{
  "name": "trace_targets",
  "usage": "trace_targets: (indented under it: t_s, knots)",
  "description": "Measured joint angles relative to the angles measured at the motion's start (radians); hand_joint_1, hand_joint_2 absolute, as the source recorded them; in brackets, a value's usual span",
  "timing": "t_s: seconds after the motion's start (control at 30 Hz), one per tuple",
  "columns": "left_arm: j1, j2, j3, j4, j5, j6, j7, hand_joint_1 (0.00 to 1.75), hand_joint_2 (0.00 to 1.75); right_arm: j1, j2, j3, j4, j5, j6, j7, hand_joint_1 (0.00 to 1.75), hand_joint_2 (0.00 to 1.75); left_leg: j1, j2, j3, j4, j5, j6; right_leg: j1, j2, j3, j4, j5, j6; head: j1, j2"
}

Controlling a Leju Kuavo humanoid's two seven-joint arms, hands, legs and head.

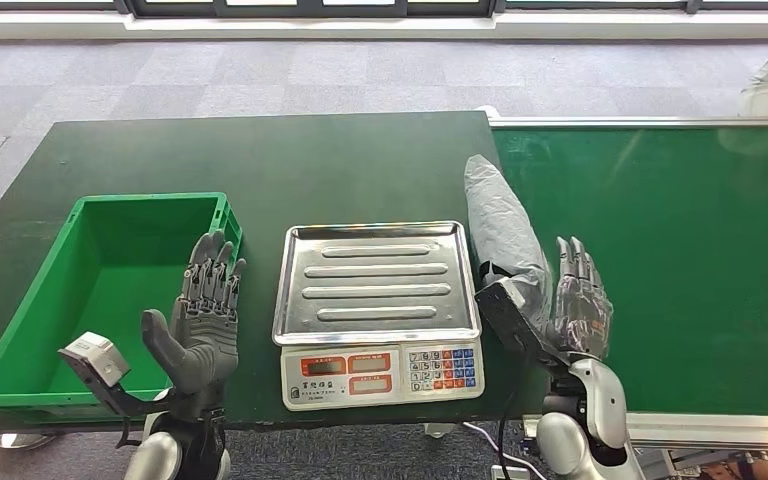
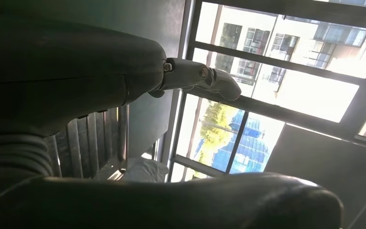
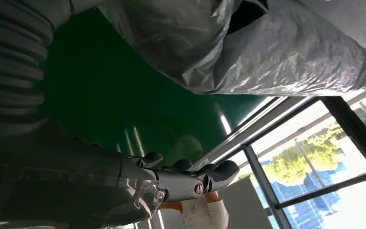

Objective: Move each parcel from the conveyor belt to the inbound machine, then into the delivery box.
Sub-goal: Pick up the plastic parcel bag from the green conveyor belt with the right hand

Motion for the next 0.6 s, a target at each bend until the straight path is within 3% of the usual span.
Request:
trace_targets:
  t_s: [0.4, 0.6]
  knots:
    - [0.033, 0.001, 0.0, -0.024, -0.007, -0.008, 0.005, 0.0, 0.0, 0.054, -0.014, -0.021, -0.029, 0.033, 0.03, 0.044, 0.0, 1.75, 0.0, 0.0, 0.0, 0.0, 0.0, 0.0, 0.0, 0.001, 0.0, 0.0, 0.0, 0.0, 0.0, 0.0]
    - [0.061, 0.001, 0.0, -0.029, -0.018, -0.029, 0.002, 0.0, 0.0, 0.016, -0.021, -0.026, 0.004, -0.017, 0.031, -0.021, 0.0, 1.75, 0.0, 0.002, -0.008, 0.0, -0.002, 0.0, 0.0, 0.002, -0.001, 0.0, -0.001, 0.0, 0.0, 0.0]
